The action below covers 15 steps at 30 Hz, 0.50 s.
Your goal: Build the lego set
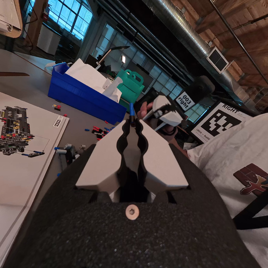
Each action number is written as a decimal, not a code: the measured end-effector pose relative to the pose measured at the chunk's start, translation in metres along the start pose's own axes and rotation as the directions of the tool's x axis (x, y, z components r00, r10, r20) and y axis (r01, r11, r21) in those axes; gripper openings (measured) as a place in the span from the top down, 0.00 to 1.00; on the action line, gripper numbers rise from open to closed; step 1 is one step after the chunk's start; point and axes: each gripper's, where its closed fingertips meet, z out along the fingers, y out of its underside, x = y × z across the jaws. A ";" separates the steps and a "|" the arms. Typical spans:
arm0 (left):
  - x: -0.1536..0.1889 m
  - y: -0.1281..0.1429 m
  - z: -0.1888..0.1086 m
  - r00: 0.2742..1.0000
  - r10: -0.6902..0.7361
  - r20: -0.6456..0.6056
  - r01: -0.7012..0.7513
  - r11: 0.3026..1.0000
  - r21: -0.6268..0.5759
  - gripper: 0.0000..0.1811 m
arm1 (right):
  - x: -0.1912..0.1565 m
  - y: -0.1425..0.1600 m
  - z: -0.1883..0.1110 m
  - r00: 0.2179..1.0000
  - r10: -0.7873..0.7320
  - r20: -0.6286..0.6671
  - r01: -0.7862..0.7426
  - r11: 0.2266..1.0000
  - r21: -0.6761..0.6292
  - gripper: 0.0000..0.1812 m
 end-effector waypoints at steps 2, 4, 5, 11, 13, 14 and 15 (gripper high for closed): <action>0.000 0.005 0.003 1.000 0.011 0.008 -0.010 1.000 -0.021 0.97 | 0.002 0.011 0.004 0.992 -0.081 -0.093 0.075 0.995 -0.060 0.96; 0.000 0.009 0.006 0.999 0.026 0.019 -0.025 0.999 -0.044 0.97 | 0.006 0.019 0.007 0.962 -0.184 -0.203 0.166 0.981 -0.104 0.96; 0.001 0.012 0.007 0.999 0.033 0.022 -0.032 0.998 -0.056 0.97 | 0.010 0.021 0.006 0.932 -0.244 -0.269 0.218 0.968 -0.124 0.96; -0.002 0.019 0.010 0.997 0.058 0.047 -0.053 0.994 -0.094 0.97 | 0.004 0.033 0.009 0.855 -0.403 -0.326 0.355 0.913 -0.200 0.96; 0.000 0.017 0.010 0.998 0.042 0.035 -0.039 0.996 -0.080 0.97 | 0.000 0.038 0.009 0.869 -0.389 -0.305 0.341 0.918 -0.200 0.96; 0.000 0.016 0.010 0.999 0.035 0.033 -0.032 0.997 -0.077 0.97 | -0.004 0.043 0.009 0.884 -0.370 -0.286 0.320 0.925 -0.206 0.96; 0.000 0.017 0.010 0.999 0.036 0.032 -0.034 0.996 -0.082 0.97 | -0.007 0.047 0.007 0.899 -0.344 -0.272 0.293 0.933 -0.211 0.96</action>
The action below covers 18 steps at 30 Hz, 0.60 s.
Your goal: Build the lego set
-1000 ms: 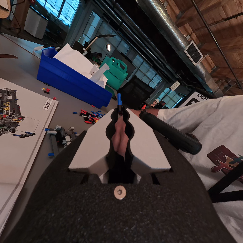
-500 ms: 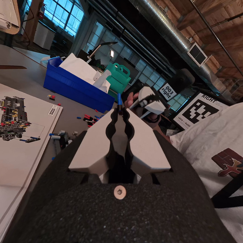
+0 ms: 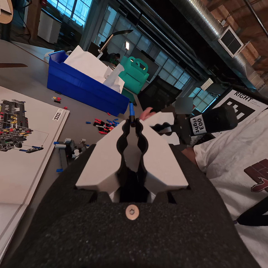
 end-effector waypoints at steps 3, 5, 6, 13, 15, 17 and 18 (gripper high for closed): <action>-0.005 0.002 -0.002 0.998 0.046 0.047 -0.045 0.999 -0.028 0.97 | -0.030 0.025 -0.010 0.981 0.037 0.189 -0.017 0.994 -0.108 0.97; -0.009 0.004 -0.002 0.994 0.077 0.076 -0.073 0.996 -0.048 0.97 | -0.047 0.059 -0.021 0.954 -0.020 0.299 0.094 0.967 -0.237 0.96; -0.010 0.004 -0.001 0.993 0.081 0.084 -0.076 0.996 -0.051 0.97 | -0.051 0.079 -0.026 0.936 -0.080 0.344 0.188 0.937 -0.294 0.96; -0.014 0.016 0.004 0.989 0.096 0.109 -0.085 0.991 -0.102 0.97 | -0.040 0.128 -0.053 0.834 -0.258 0.488 0.470 0.796 -0.382 0.96; -0.014 0.016 0.004 0.989 0.097 0.110 -0.086 0.991 -0.103 0.97 | -0.042 0.134 -0.058 0.826 -0.210 0.522 0.456 0.793 -0.403 0.96; -0.015 0.016 0.004 0.989 0.095 0.111 -0.084 0.991 -0.103 0.97 | -0.046 0.137 -0.061 0.824 -0.149 0.546 0.421 0.806 -0.416 0.96; -0.015 0.016 0.004 0.989 0.094 0.111 -0.082 0.991 -0.102 0.97 | -0.048 0.138 -0.063 0.826 -0.119 0.552 0.401 0.811 -0.426 0.95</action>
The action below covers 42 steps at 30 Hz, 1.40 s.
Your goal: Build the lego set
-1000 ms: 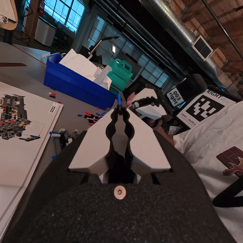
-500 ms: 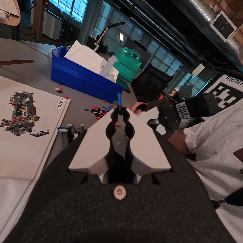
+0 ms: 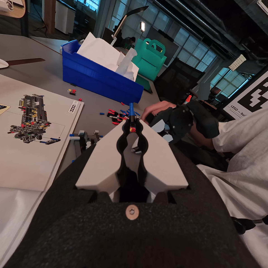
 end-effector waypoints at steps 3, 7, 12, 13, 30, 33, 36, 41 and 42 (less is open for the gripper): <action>0.000 0.000 0.000 1.000 -0.002 -0.001 0.002 1.000 0.000 0.97 | -0.006 0.001 -0.001 0.997 0.062 0.054 -0.063 0.998 0.021 0.92; 0.001 0.001 0.000 1.000 -0.001 -0.005 0.001 1.000 -0.005 0.97 | -0.006 -0.004 -0.010 0.980 0.155 0.126 -0.166 0.983 0.080 0.90; 0.002 0.001 0.001 1.000 0.001 -0.008 -0.001 1.000 -0.009 0.97 | 0.004 -0.005 -0.023 0.952 0.218 0.215 -0.241 0.967 0.088 0.91; 0.002 0.001 0.001 1.000 0.001 -0.009 -0.001 1.000 -0.008 0.97 | 0.006 -0.002 -0.022 0.952 0.215 0.219 -0.235 0.969 0.072 0.91; 0.004 0.003 0.001 1.000 0.001 -0.018 -0.001 1.000 -0.025 0.97 | -0.001 0.016 -0.002 0.794 0.457 0.402 -0.484 0.874 -0.038 0.96; 0.005 0.005 0.003 1.000 -0.002 -0.025 0.001 0.999 -0.032 0.97 | 0.000 0.014 0.000 0.799 0.455 0.393 -0.484 0.874 -0.027 0.99; 0.006 0.006 0.003 1.000 0.004 -0.026 -0.005 0.999 -0.037 0.97 | 0.001 0.014 0.001 0.783 0.461 0.417 -0.496 0.868 -0.027 0.99; 0.006 0.004 0.001 0.999 -0.009 -0.032 0.008 1.000 -0.027 0.97 | 0.005 0.008 -0.001 0.784 0.450 0.428 -0.500 0.866 0.005 0.99; 0.006 0.002 0.001 0.999 -0.014 -0.039 0.014 1.000 -0.020 0.97 | 0.009 0.003 -0.003 0.778 0.456 0.432 -0.520 0.853 0.035 0.99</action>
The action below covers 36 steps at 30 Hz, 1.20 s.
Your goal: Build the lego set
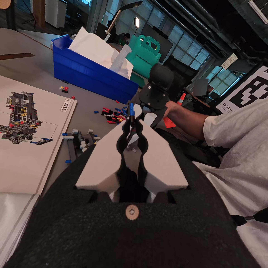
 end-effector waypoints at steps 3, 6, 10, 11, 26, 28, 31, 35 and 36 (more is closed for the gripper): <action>0.015 -0.006 -0.003 0.994 -0.038 -0.105 0.041 0.999 0.029 0.97 | -0.007 -0.040 -0.023 0.997 -0.075 -0.006 0.074 0.969 0.238 1.00; 0.043 -0.011 -0.008 0.940 -0.148 -0.307 0.159 0.987 0.012 0.97 | -0.025 -0.099 -0.072 0.951 -0.275 -0.143 0.309 0.796 0.521 1.00; 0.067 -0.009 -0.009 0.891 -0.151 -0.429 0.162 0.987 -0.012 0.97 | -0.041 -0.151 -0.113 0.932 -0.332 -0.143 0.345 0.698 0.628 1.00; 0.065 -0.008 -0.006 0.910 -0.115 -0.398 0.128 0.992 0.005 0.97 | -0.045 -0.157 -0.114 0.954 -0.292 -0.065 0.267 0.733 0.626 1.00; 0.046 -0.018 -0.003 0.974 0.181 -0.134 -0.165 0.979 0.120 0.97 | -0.033 -0.157 -0.090 0.991 -0.067 0.120 0.003 0.883 0.470 1.00; 0.048 -0.014 -0.002 0.973 0.177 -0.149 -0.162 0.981 0.106 0.97 | -0.037 -0.156 -0.087 0.986 -0.090 0.141 0.017 0.893 0.450 1.00; 0.049 -0.011 -0.001 0.969 0.187 -0.159 -0.174 0.980 0.092 0.97 | -0.039 -0.154 -0.082 0.981 -0.081 0.178 -0.002 0.907 0.421 1.00; 0.052 -0.008 0.001 0.965 0.206 -0.160 -0.196 0.978 0.072 0.97 | -0.038 -0.150 -0.075 0.977 -0.080 0.197 -0.005 0.917 0.400 1.00; 0.052 -0.007 0.001 0.965 0.210 -0.159 -0.201 0.977 0.069 0.97 | -0.038 -0.149 -0.075 0.977 -0.078 0.198 -0.006 0.919 0.395 1.00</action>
